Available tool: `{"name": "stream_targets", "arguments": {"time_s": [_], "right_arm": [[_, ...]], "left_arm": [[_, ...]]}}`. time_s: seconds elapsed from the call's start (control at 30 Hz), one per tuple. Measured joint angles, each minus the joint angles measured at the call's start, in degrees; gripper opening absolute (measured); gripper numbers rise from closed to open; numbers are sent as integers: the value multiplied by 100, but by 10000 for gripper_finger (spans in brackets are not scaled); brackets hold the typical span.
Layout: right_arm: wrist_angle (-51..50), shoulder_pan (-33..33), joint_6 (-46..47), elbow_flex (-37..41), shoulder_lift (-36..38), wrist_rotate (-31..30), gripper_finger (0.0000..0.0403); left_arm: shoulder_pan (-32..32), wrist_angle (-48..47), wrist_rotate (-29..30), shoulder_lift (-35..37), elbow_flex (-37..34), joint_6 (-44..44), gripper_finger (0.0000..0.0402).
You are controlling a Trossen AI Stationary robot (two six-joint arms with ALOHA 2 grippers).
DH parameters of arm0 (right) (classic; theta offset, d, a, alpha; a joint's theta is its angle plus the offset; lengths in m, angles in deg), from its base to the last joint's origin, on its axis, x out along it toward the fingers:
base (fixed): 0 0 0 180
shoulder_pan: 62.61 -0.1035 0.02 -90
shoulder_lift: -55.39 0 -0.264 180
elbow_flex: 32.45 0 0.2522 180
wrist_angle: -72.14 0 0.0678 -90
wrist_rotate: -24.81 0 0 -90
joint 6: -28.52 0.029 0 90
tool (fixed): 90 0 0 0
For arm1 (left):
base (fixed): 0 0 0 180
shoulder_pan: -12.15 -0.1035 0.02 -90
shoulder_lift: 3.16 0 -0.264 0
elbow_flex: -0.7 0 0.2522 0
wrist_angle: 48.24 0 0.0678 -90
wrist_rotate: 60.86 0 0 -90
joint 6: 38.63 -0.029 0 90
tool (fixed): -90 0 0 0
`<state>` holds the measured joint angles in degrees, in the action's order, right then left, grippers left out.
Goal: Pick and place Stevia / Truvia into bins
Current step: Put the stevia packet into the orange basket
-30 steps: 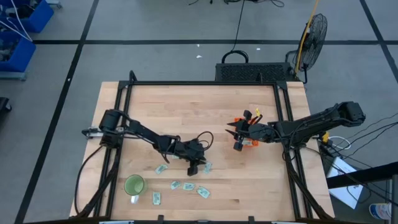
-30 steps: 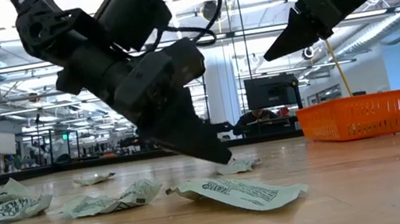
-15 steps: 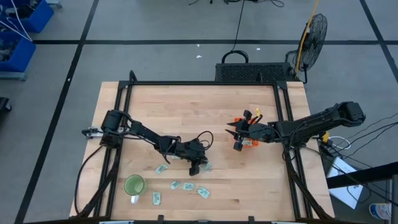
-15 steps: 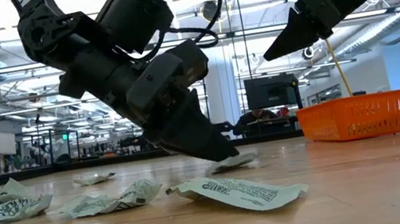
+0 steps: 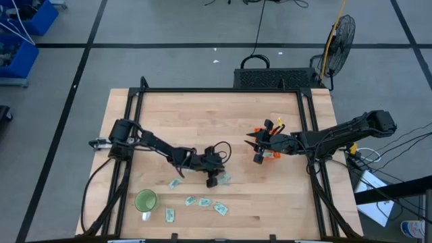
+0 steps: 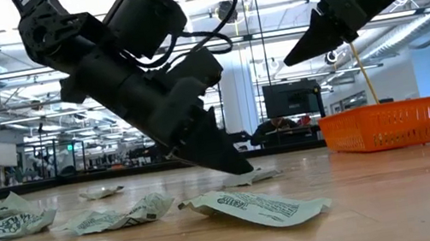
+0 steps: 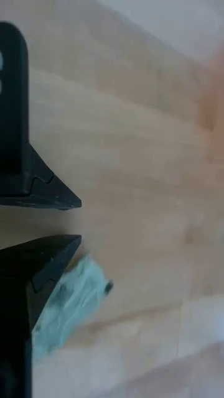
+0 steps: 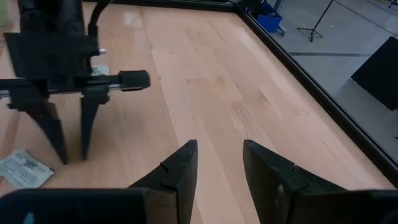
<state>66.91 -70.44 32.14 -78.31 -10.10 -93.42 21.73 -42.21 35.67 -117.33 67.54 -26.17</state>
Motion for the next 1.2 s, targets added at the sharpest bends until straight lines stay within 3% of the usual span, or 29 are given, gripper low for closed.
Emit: {"name": "stream_targets", "arguments": {"time_s": [0.17, 0.43, 0.5, 0.83, 1.2], "right_arm": [[-18, -1, 0, 0, 0, 0, 121], [-68, 0, -4, 0, 0, 0, 121], [-64, -2, -3, 0, 0, 0, 121], [-63, -2, 15, 0, 0, 0, 121], [-17, -2, 20, -2, 2, 425, 121]], "left_arm": [[-120, -76, 15, 121, -12, -29, 88], [36, -259, -1302, 649, -9, -43, 88], [193, -379, -1368, 642, -16, -189, 88], [812, -329, -71, 600, -16, -836, 88], [809, 77, 148, 120, -16, -824, 88]]}}
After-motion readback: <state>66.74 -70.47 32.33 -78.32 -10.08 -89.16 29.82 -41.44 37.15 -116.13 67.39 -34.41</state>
